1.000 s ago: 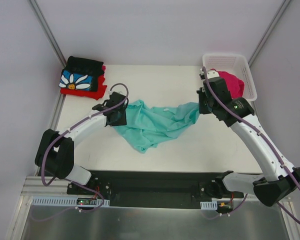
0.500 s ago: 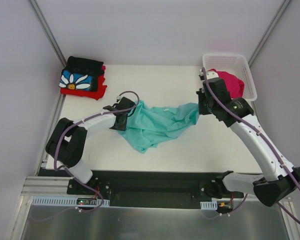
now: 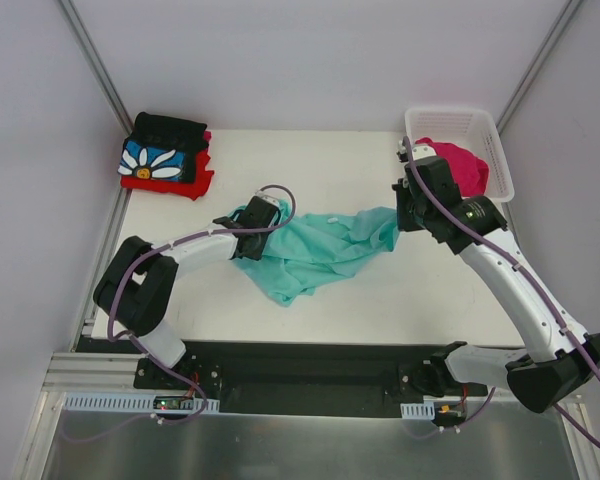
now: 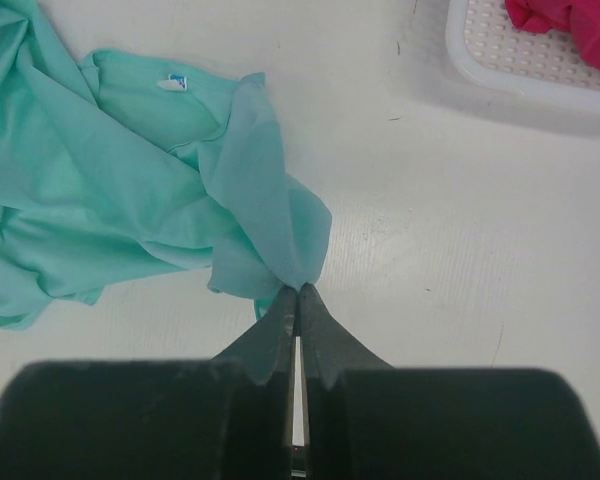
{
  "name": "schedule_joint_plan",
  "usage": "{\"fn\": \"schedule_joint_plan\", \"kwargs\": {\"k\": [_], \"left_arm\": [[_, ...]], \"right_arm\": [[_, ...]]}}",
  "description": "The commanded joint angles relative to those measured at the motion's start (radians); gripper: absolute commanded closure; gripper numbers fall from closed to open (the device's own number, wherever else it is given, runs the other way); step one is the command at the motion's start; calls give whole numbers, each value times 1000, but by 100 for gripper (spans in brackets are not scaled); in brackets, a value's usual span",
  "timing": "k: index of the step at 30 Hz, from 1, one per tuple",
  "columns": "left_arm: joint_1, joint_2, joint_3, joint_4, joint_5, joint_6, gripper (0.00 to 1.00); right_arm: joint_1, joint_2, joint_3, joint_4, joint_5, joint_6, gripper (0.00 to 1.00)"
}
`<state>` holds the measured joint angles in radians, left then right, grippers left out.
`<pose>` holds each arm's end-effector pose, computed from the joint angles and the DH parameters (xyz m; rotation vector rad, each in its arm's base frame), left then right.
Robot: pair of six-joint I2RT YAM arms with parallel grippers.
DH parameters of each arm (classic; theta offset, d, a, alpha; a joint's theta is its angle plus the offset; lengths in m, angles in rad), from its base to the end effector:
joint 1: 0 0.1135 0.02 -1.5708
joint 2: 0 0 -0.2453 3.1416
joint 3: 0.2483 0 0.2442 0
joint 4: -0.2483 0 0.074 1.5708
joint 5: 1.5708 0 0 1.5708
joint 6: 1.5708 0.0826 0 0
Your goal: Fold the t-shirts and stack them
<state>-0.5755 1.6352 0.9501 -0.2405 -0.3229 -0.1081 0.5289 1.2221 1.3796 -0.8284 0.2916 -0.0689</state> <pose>0.3068 -0.1678 0.1333 0.4340 2.3941 0.1006 0.2541 0.1210 0.3452 -0.4996 2.1523 -0.0724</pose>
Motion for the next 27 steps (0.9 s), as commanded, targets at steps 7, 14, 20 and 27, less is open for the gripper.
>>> {"fn": "schedule_joint_plan", "kwargs": {"k": [7, 14, 20, 27], "left_arm": [[-9, 63, 82, -14, 74, 79, 69], [-7, 55, 72, -29, 102, 73, 67], [-9, 94, 90, -57, 133, 70, 67], [-9, 150, 139, -82, 124, 76, 67]], "right_arm": [[3, -24, 72, -54, 7, -14, 99], [3, -19, 67, -57, 4, -3, 99], [3, -18, 73, -61, 1, 0, 99], [3, -35, 69, -61, -5, 0, 99]]}}
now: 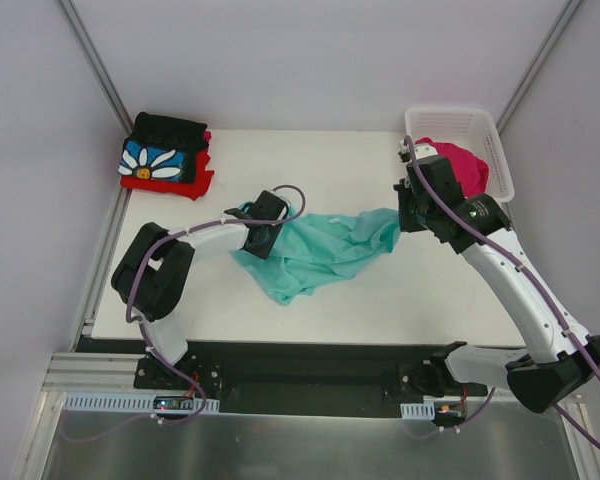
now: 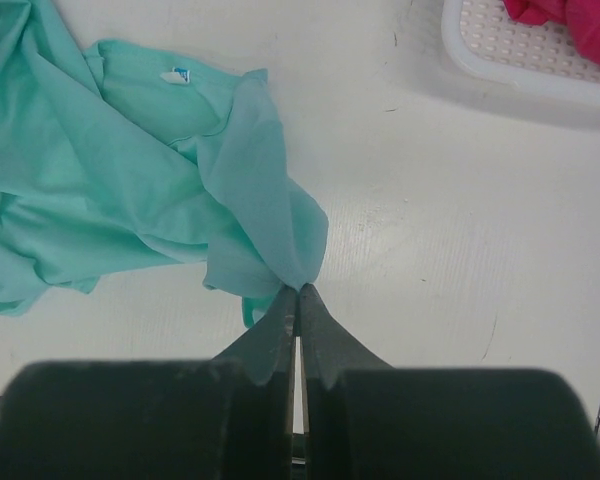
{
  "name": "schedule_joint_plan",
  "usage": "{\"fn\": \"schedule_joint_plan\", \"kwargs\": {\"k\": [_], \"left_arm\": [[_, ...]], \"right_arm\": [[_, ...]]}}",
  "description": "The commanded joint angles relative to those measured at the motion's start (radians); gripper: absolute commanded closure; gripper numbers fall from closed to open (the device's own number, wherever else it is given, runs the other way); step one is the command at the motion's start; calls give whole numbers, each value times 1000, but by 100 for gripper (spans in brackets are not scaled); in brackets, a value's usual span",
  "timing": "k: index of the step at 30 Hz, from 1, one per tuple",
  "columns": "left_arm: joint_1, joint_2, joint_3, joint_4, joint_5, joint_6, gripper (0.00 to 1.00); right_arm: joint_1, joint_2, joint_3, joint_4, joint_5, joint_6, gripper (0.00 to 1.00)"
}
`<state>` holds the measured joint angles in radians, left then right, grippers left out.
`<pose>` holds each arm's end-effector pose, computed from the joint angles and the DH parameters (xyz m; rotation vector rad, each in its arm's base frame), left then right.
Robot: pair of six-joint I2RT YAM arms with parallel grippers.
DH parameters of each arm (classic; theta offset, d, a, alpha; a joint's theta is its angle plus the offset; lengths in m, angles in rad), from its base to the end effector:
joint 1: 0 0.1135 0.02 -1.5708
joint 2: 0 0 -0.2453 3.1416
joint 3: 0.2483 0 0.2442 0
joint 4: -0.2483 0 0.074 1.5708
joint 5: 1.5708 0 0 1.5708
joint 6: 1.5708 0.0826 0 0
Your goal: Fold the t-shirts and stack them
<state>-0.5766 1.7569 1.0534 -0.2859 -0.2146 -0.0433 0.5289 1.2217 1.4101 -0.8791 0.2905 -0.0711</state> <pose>0.3195 -0.1868 0.1179 0.5869 2.4573 0.0286 0.2497 0.1185 0.3497 -0.5107 2.1692 -0.0792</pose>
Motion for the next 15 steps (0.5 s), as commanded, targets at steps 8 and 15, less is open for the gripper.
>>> {"fn": "schedule_joint_plan", "kwargs": {"k": [8, 15], "left_arm": [[18, 84, 108, -50, -20, 14, 76], [23, 64, 111, -55, -37, -26, 100]], "right_arm": [[3, -67, 16, -1, -44, 5, 99], [3, -83, 10, -3, -60, 7, 99]]}}
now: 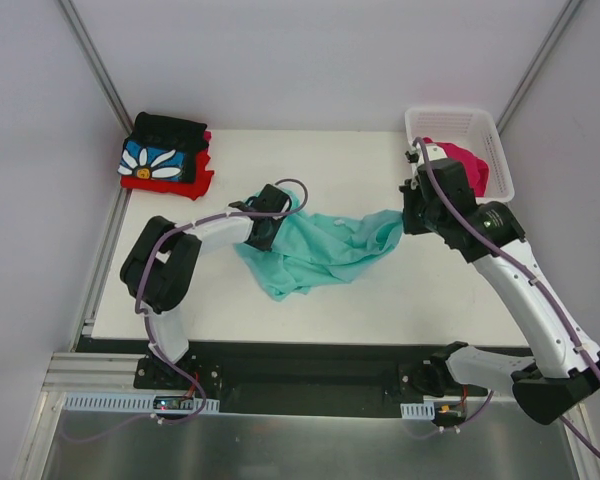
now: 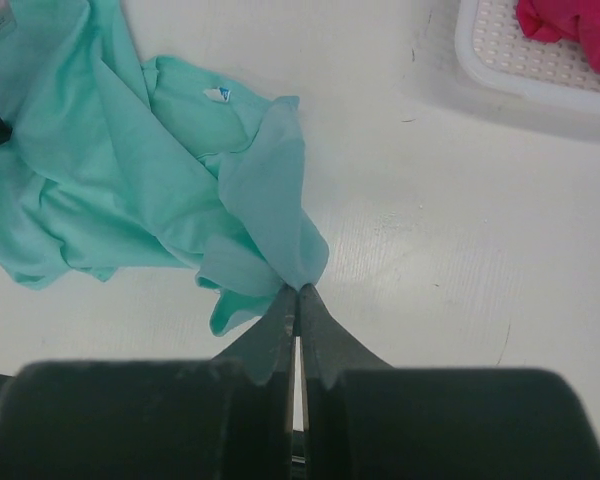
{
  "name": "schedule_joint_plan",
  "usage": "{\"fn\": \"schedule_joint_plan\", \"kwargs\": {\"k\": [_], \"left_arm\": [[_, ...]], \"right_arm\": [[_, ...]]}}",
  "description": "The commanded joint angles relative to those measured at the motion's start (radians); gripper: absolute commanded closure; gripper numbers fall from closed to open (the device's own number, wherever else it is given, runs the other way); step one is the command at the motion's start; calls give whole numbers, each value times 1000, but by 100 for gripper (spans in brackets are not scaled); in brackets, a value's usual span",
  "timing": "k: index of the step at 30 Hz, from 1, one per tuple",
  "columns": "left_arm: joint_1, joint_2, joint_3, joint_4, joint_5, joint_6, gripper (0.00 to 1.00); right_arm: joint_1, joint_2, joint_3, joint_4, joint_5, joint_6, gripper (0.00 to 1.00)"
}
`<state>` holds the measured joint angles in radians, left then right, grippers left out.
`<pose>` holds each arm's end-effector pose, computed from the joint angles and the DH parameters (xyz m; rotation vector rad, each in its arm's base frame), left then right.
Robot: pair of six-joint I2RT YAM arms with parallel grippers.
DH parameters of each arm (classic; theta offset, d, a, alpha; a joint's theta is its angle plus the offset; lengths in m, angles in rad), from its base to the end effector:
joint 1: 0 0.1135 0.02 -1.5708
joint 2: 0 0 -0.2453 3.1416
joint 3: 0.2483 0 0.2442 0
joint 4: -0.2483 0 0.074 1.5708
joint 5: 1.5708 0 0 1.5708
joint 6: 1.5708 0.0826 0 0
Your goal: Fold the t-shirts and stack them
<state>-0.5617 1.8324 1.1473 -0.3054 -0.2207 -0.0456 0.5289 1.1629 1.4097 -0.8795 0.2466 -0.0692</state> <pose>0.3393 -0.1921 0.1179 0.5635 2.4621 0.0415 0.2362 0.1147 0.3636 -0.5108 2.1209 -0.0114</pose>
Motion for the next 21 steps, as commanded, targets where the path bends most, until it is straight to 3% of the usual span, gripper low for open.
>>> {"fn": "schedule_joint_plan", "kwargs": {"k": [1, 9, 12, 21], "left_arm": [[8, -25, 17, -37, -40, -30, 100], [-43, -257, 17, -136, -112, -155, 100], [-49, -353, 58, -248, -120, -197, 100], [-118, -671, 156, -509, -223, -313, 100]], "right_arm": [[5, -25, 8, -3, -20, 6, 99], [35, -9, -170, 77, -58, 65, 99], [49, -23, -241, 126, -64, 100, 99], [68, -120, -276, 122, -18, 138, 99]]}}
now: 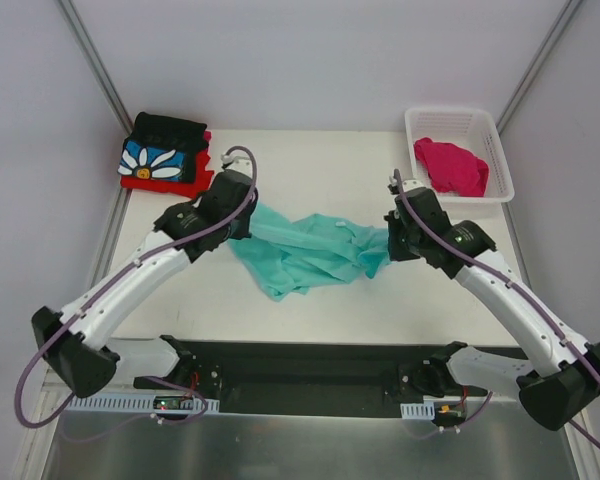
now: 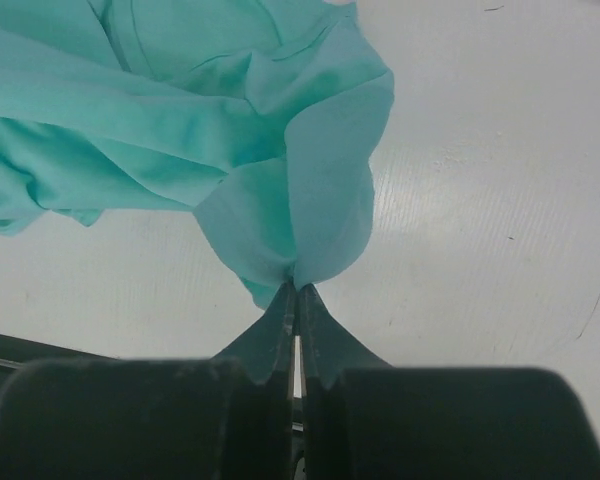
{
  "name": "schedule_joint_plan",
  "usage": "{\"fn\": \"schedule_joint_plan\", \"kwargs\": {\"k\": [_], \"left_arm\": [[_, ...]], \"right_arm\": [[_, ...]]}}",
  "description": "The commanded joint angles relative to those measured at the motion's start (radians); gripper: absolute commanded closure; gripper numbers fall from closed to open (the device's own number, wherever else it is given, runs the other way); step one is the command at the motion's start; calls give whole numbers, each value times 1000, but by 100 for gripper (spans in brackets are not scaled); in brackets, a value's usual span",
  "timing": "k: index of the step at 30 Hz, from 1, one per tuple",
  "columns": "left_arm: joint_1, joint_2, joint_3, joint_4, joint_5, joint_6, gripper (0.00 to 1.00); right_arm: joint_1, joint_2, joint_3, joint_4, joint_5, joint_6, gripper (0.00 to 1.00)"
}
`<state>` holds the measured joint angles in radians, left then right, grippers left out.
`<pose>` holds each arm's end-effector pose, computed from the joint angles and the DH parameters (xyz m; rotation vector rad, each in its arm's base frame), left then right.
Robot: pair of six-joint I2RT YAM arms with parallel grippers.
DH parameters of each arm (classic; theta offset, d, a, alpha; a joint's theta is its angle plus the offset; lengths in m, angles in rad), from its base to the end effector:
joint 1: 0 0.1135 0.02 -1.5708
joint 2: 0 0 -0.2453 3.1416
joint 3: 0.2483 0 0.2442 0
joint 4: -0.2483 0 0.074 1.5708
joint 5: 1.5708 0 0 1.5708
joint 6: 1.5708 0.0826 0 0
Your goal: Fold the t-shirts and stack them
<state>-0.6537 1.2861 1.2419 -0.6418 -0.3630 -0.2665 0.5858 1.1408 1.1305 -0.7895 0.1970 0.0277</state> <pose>0.2617 -0.1636 0.3026 0.2354 2.1938 -0.1009 0.2281 0.1320 0.2829 -0.5567 2.2850 0.0666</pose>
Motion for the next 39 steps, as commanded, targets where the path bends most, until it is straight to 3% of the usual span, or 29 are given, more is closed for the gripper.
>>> {"fn": "schedule_joint_plan", "kwargs": {"k": [1, 10, 15, 20, 24, 26, 31, 36, 39], "left_arm": [[-33, -174, 73, -183, -92, -100, 100], [-139, -362, 163, -260, -125, -154, 100], [-139, -442, 209, -256, -102, -122, 100], [-139, -475, 286, -246, -65, -82, 100], [-139, -514, 277, -196, -51, -54, 100], [-139, -507, 295, -185, -36, -37, 100], [-139, -459, 334, -159, 28, -19, 100], [-139, -498, 333, -99, 85, -17, 100], [-139, -510, 369, -88, 70, 16, 100]], "right_arm": [[14, -113, -4, 26, 41, 55, 99], [32, -274, 31, -83, 85, 83, 99], [34, -352, 197, -181, 179, 22, 99], [35, -435, 281, -119, 136, -21, 99], [34, -541, 245, 22, 91, -74, 99], [32, -518, 296, 1, 91, -101, 99], [34, -440, 405, 16, -89, -109, 99], [34, -434, 466, 53, -171, -101, 99], [34, -388, 581, -17, -166, -145, 99]]}}
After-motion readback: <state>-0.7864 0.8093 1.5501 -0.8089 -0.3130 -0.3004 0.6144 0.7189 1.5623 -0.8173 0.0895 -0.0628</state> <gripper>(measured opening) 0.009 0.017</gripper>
